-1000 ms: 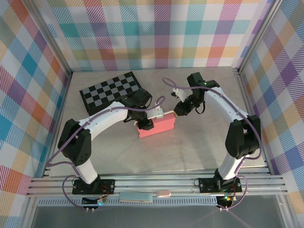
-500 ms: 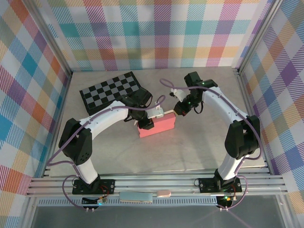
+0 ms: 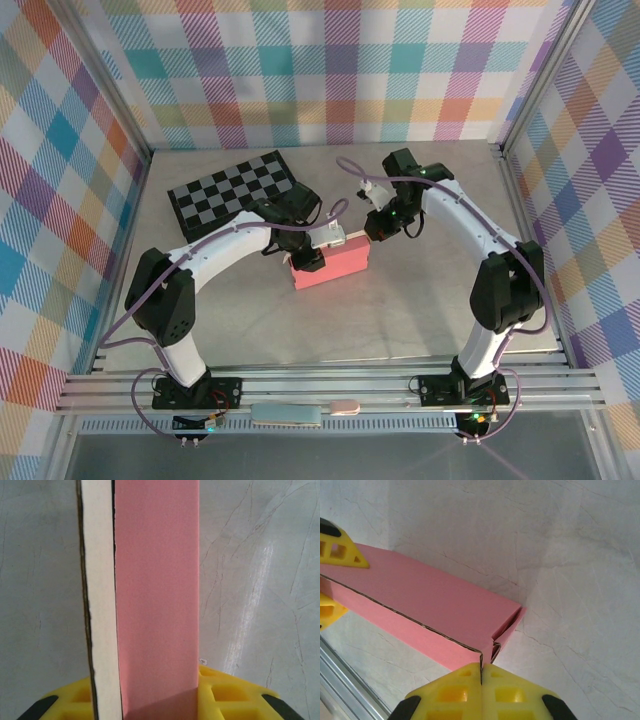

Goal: Fold the paper box

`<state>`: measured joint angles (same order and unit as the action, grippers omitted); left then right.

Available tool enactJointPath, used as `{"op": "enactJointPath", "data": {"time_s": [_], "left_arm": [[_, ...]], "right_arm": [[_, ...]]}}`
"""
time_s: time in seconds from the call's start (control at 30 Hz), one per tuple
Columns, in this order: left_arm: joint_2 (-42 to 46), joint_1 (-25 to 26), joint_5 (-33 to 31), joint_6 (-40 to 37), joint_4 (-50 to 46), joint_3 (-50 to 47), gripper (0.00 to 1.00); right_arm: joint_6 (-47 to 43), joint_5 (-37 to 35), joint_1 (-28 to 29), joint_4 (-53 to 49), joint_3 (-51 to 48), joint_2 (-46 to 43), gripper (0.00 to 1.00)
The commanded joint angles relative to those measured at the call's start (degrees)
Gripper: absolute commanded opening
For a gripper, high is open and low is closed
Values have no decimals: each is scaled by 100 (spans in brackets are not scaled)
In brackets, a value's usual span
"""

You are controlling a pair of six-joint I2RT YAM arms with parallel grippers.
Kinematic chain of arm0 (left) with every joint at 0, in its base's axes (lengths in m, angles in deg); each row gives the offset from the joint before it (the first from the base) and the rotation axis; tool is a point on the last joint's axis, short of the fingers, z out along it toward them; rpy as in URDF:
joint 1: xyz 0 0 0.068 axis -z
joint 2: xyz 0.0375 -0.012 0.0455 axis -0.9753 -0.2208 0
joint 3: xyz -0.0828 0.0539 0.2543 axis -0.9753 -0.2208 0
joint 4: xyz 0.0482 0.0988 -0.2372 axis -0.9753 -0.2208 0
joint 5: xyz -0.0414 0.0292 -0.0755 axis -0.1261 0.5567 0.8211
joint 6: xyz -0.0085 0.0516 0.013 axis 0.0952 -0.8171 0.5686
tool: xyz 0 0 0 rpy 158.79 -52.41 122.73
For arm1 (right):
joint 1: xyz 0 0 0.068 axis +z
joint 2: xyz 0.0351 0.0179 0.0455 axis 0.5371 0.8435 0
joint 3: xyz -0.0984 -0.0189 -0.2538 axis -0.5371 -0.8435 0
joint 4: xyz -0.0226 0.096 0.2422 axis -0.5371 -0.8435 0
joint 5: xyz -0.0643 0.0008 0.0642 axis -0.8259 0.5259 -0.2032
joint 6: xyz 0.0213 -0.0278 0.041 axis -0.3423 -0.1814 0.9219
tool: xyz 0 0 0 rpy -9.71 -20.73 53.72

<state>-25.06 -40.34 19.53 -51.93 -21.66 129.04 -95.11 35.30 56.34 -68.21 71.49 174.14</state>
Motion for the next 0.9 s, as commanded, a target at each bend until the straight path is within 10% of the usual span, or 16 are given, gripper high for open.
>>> {"op": "enactJointPath", "data": {"time_s": [0.0,0.6,0.87], "left_arm": [[-121,-43,-62,140,-47,177,21],[-123,-43,-202,312,66,134,21],[23,-58,-190,730,356,111,40]], "right_arm": [[468,359,138,62,63,-78,0],[1194,-276,387,1782,-1853,-1064,0],[1280,-740,626,2254,-2280,-1251,0]]}}
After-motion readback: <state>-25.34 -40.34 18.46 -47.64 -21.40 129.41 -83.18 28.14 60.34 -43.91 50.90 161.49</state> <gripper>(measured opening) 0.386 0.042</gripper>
